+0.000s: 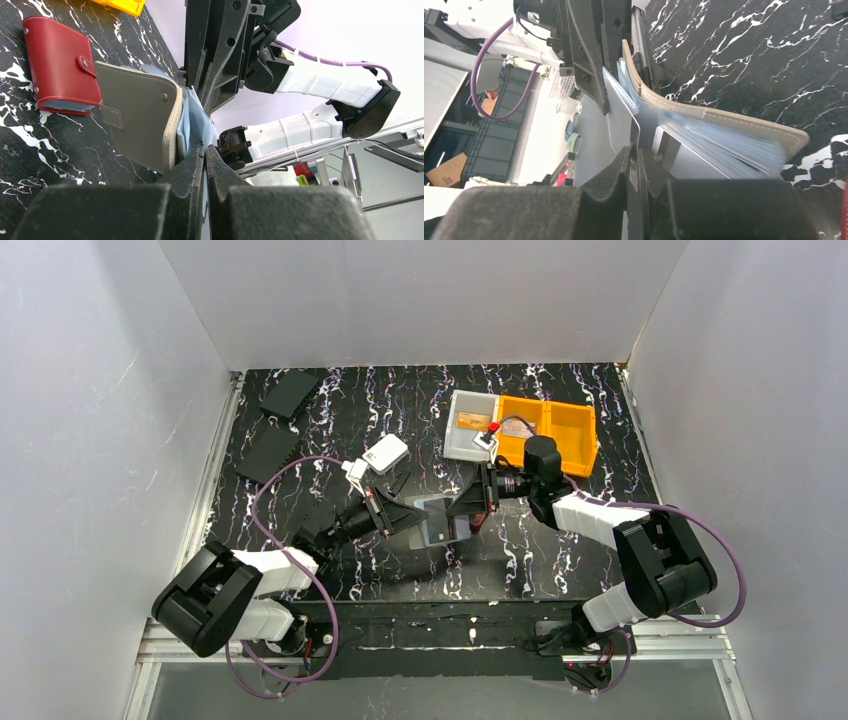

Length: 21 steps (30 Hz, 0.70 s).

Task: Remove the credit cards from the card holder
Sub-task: Remove the credit card from the card holder.

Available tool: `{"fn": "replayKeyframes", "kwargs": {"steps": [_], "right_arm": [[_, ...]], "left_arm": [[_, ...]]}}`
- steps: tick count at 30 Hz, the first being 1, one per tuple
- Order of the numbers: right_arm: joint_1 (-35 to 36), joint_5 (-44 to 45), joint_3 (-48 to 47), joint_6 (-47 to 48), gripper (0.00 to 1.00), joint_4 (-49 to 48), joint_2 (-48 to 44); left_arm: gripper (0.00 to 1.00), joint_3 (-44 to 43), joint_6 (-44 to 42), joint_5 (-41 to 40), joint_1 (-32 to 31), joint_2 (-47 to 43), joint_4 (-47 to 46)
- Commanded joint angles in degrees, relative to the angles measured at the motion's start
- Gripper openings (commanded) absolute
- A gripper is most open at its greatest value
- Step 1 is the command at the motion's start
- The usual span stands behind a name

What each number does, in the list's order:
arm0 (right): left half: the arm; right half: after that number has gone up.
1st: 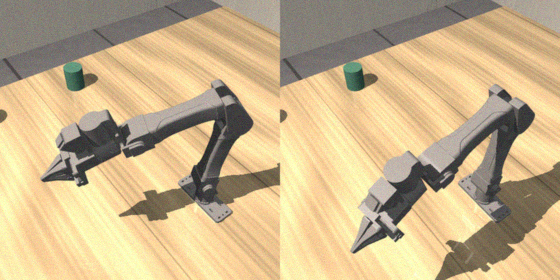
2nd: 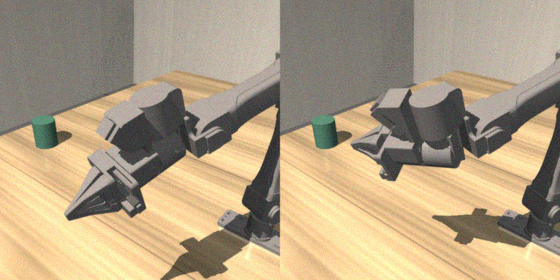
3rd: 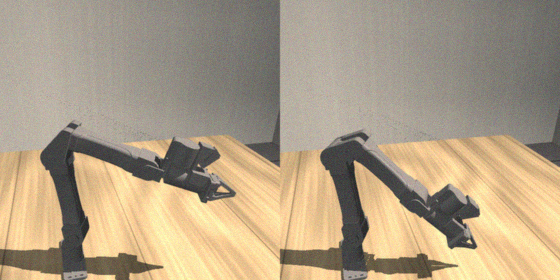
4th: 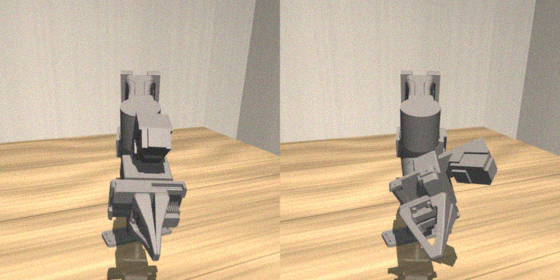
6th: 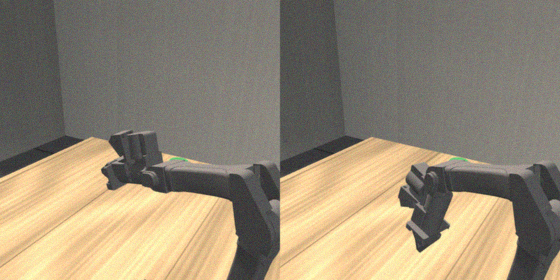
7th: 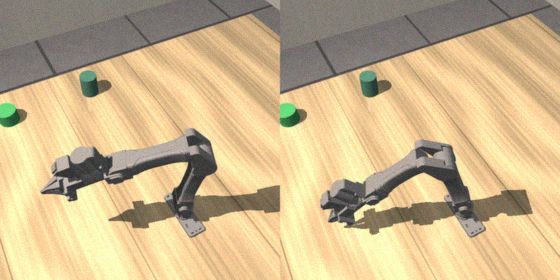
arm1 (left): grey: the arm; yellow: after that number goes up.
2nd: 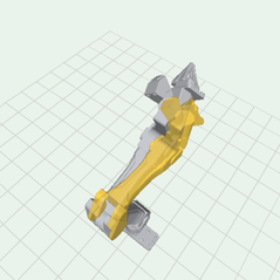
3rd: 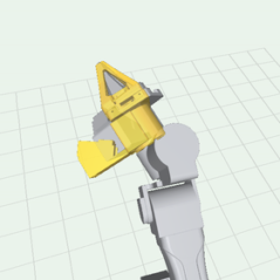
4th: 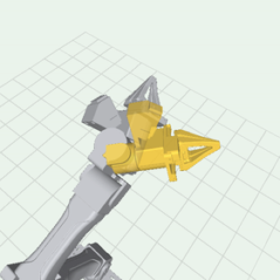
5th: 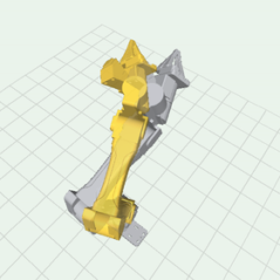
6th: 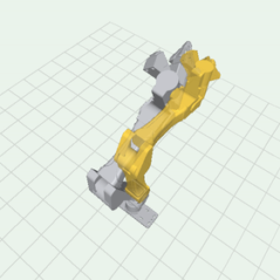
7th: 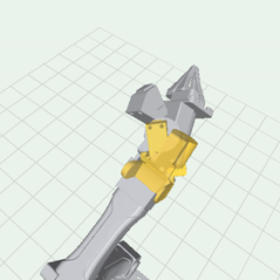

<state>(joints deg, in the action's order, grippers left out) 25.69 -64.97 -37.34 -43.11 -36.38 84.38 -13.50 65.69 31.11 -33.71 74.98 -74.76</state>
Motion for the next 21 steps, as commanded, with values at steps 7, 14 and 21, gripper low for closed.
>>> {"fn": "replayKeyframes", "kwargs": {"steps": [7,14,21], "right_arm": [[-1.5,-0.5,0.2,-1.3,0.13,-4.0,0.5],[-0.8,0.9,0.2,1.1,0.29,-1.0,2.4],[1.5,0.8,-0.2,1.4,0.37,-1.3,5.1]], "left_arm": [[0.0,0.8,0.1,1.0,1.0,-1.0,-5.0],[0.0,0.3,0.2,1.4,1.0,-0.1,-5.0],[0.0,-0.2,0.5,1.1,1.0,0.5,-5.3]]}}
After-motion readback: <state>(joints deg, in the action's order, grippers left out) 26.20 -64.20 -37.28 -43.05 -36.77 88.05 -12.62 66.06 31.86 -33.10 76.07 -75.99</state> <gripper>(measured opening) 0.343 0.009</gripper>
